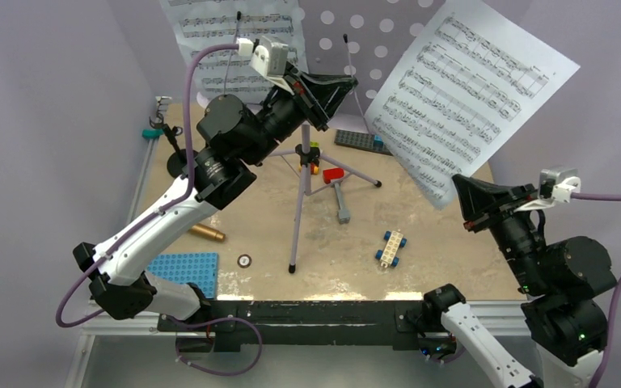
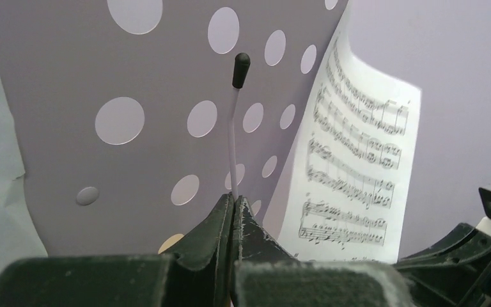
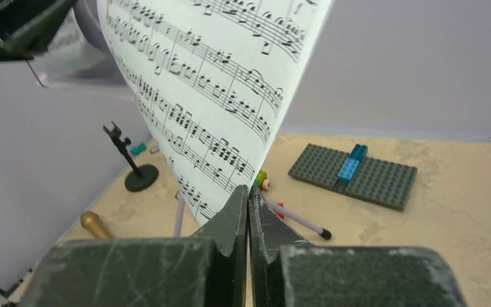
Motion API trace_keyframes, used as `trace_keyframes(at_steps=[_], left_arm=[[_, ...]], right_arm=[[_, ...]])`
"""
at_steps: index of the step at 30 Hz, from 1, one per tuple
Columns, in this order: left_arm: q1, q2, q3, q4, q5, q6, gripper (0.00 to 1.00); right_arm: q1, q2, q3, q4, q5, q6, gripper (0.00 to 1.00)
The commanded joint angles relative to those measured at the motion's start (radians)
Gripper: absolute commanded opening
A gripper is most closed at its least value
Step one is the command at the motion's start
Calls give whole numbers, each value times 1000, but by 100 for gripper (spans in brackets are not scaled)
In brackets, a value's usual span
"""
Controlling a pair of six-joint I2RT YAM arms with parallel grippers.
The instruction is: Pack up the instrument practice props
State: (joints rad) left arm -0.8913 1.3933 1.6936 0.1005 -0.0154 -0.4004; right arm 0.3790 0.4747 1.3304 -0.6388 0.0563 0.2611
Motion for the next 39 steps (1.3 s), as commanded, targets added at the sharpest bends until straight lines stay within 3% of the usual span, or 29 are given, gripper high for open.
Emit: trace_keyframes(at_steps=[1,8,9,14,21,39], left_arm=[[7,20,-21,15,-73,47,0],[7,19,-45,18,-126,61,0],[7,15,-50,23,-127,61,5],[8,-4,-75,39,-111,43,54],[6,-78,-152,53,-106,-19,99],[-6,-208,-281,63,-123,-35,100]], right_arm=[[-2,-174,-47,-7,-67,-46,0],[-2,-256,-89,7,-200,-60,0],[-3,-266,-90,0,-216,-60,0],[-2,-323,-101,-16,-273,-62,0],[-2,-409,-190,-63,-406,-69,0],[-2,-439,-458,-78,-411,-46,0]])
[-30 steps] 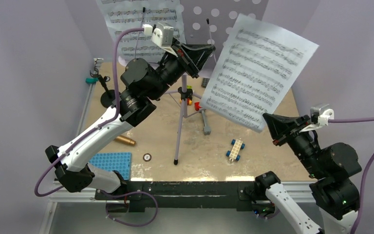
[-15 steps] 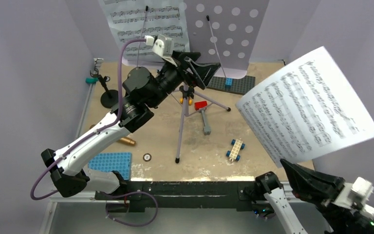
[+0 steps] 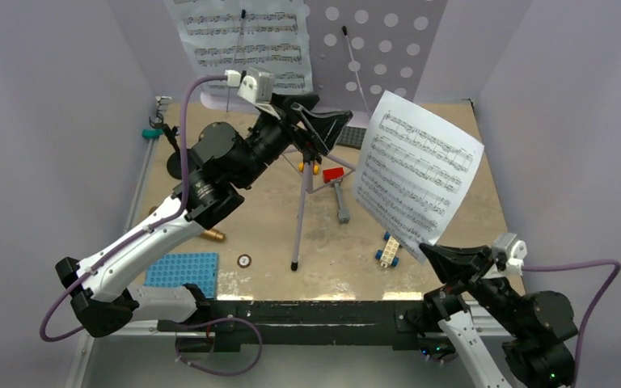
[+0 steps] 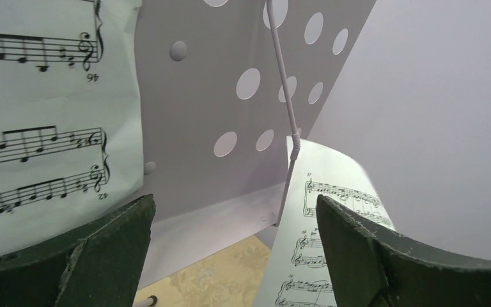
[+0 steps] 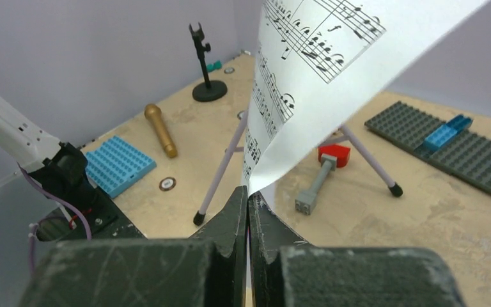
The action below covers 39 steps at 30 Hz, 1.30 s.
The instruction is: Pack up the instrument practice props
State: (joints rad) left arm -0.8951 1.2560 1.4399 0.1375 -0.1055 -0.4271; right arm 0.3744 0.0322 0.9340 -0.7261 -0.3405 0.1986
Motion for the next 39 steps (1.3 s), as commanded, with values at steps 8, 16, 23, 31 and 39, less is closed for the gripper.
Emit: trace_keyframes(at_steps=[8,16,23,31,39], left_arm=[[-2,-188,-131,16,-107,-9,100],[-2,-327,-268,11,-163,-26,100],[-3,-413,-362,-19,-194,-62,100],[-3,-483,-448,-62,-220,-111,100],[-3,-557,-498,-125,-235,-156,100]], right_arm=[[3,70,-145,24,64,80,0],[3,175,-166,50,120,197,0],[3,285,-125,9,244,253,0],[-2,519,-26,60,318,313,0],[-290,762,89,231,136,420,0]])
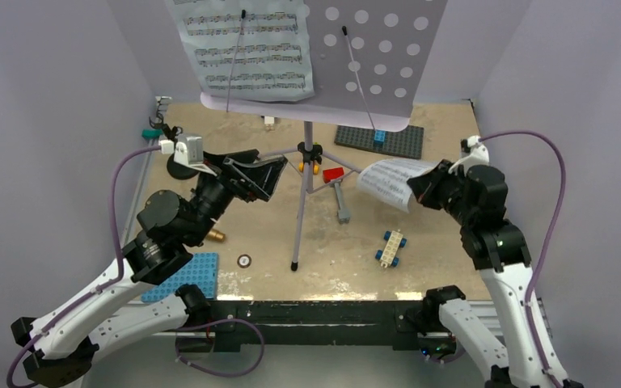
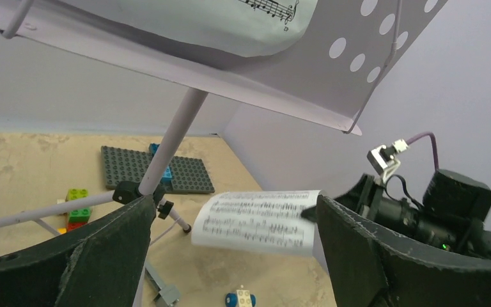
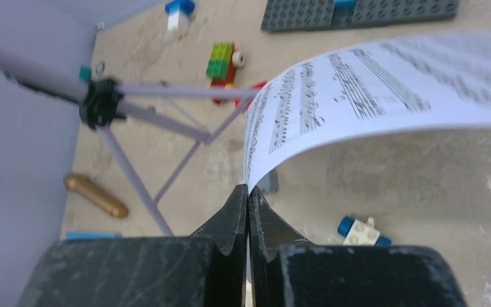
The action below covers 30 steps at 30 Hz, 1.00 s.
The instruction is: Pack up the instrument practice props
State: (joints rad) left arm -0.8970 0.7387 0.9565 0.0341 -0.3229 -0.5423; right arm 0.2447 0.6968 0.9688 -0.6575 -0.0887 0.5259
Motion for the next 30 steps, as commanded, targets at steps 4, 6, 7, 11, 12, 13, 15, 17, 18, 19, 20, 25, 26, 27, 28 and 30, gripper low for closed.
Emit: trace_keyframes(at_steps=[4,6,7,11,12,13,15,17,18,19,20,25,26,27,28,30], left_arm=[[-1,-71,-36,-33,-22,-49,100],[-1,-83,-44,-71,-27,-49,100],[-1,-88,-47,-79,-32,-45,100],[-1,-94,-65,-75,-49,-23,100],[0,-90,-64,-68,-52,-9,100],[0,-83,-61,-63,-55,7,100],[0,-66,-45,-64,-57,38,100],[-1,-49,-31,-71,-62,61,100],[0,-44,-30,-72,-64,66,100],[0,-41,-31,-72,-66,67,100],[0,-39,-37,-66,-66,63,100],[0,-21,-102,-51,-41,-14,100],[1,-16,-107,-53,-35,-35,100],[1,-12,-108,-68,-30,-56,100],[1,-10,-110,-83,-27,-70,100],[0,-11,-115,-104,-21,-88,100]], right_arm=[[-241,266,141,256,-134,129,0],[-282,351,177,321,-158,144,0],[-284,395,217,333,-153,134,0],[-303,631,450,315,-130,86,0],[-312,678,508,313,-150,88,0],[-318,719,571,314,-167,90,0],[-321,775,695,315,-173,67,0],[-321,815,784,302,-174,46,0],[-321,830,810,283,-167,35,0],[-321,837,807,277,-166,27,0],[-321,835,770,281,-162,25,0],[-362,816,403,378,-172,106,0],[-381,822,326,425,-191,132,0],[-402,831,254,447,-208,153,0],[-422,841,195,465,-225,165,0],[-457,862,113,489,-247,168,0]])
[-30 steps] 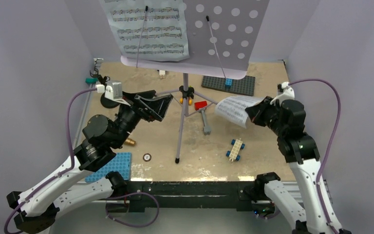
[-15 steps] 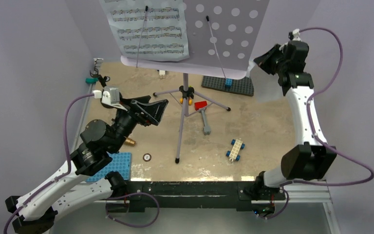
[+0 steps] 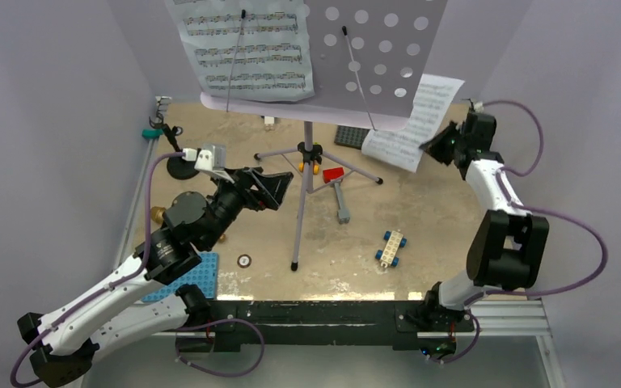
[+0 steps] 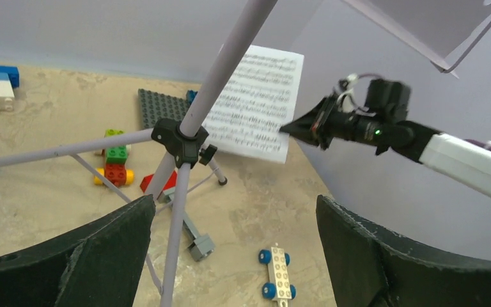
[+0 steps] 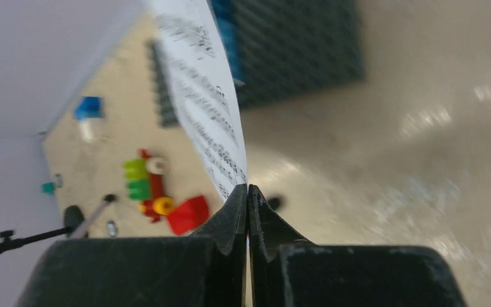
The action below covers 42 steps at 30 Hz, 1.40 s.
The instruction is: Pack up the instrument practice props
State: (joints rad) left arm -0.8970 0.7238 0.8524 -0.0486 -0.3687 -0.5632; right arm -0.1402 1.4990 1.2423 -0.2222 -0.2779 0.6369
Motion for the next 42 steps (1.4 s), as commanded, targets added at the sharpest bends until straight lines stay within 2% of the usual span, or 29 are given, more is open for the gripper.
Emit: trace_keyframes(at_steps=[1,9,23,32,33,35,36,39,42], left_arm=[[1,1,-17,-27,24,-73,100],[0,-15,-74,-34,19,-106,100],[0,-36,-106,-47,-20,-65,100],[1,-35,-116,-47,-18,-60,100],[1,-37,-118,-46,-17,-61,100],[0,-38,-119,-46,-13,-63,100],[1,-38,-118,-46,-11,-64,100],[1,-41,-115,-54,-7,-72,100],[1,-46,-114,-63,-10,-80,100]], right_arm=[[-84,67,-193,56,-62,48,0],[-111,150,-186,-21,-50,-51,0],[-148,248,-55,-238,185,-214,0],[-179,247,-65,-264,222,-229,1],[-179,248,-62,-269,214,-227,11],[-180,245,-48,-289,214,-219,37],[-179,238,-41,-297,218,-218,46],[-180,203,-26,-314,225,-211,62],[-179,154,5,-336,213,-194,68]])
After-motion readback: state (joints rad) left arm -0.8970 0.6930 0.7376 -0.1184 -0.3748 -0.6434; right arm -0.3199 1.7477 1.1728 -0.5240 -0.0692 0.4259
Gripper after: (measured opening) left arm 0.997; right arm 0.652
